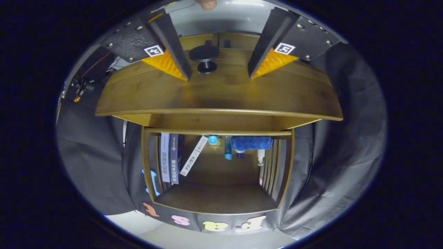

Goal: Pull open the drawer, take out the items inside it, and place them on the countertop above the cabinet.

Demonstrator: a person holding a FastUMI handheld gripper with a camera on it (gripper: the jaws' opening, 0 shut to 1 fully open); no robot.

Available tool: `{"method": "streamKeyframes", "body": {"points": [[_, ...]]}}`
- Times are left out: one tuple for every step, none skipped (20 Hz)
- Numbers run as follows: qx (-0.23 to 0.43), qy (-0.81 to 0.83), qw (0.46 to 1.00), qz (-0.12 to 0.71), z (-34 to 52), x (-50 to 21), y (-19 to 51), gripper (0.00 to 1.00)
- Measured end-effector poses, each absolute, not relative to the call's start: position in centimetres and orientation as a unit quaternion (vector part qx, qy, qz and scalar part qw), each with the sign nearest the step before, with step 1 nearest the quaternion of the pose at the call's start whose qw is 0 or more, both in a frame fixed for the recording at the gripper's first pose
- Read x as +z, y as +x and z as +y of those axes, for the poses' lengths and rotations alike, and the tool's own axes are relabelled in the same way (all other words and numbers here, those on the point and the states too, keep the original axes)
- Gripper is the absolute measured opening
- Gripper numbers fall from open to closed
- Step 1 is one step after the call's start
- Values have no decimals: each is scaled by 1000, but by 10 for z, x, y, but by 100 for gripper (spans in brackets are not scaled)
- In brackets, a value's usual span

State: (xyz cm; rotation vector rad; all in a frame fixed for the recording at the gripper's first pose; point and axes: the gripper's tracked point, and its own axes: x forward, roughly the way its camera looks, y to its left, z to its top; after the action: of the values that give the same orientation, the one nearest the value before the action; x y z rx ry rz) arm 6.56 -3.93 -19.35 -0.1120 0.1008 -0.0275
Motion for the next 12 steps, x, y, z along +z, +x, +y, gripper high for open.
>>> {"method": "streamKeyframes", "body": {"points": [[-14,-58,997,48,-39,-194,66,100],[-14,-58,997,46,-40,-194,66,100],[-13,-54,997,47,-40,-194,67,100],[-11,-50,998,49,-40,-194,68,100],[-9,-44,998,52,-40,-196,69,100],[-5,-33,998,57,-40,-197,70,100],[-3,-20,998,62,-41,-199,71,99],[0,-10,998,64,-42,-198,72,99],[2,-8,998,67,-42,-199,73,99],[3,-8,998,67,-43,-197,75,99],[3,-9,998,67,-42,-197,77,99],[2,-13,998,68,-42,-197,78,99]]}}
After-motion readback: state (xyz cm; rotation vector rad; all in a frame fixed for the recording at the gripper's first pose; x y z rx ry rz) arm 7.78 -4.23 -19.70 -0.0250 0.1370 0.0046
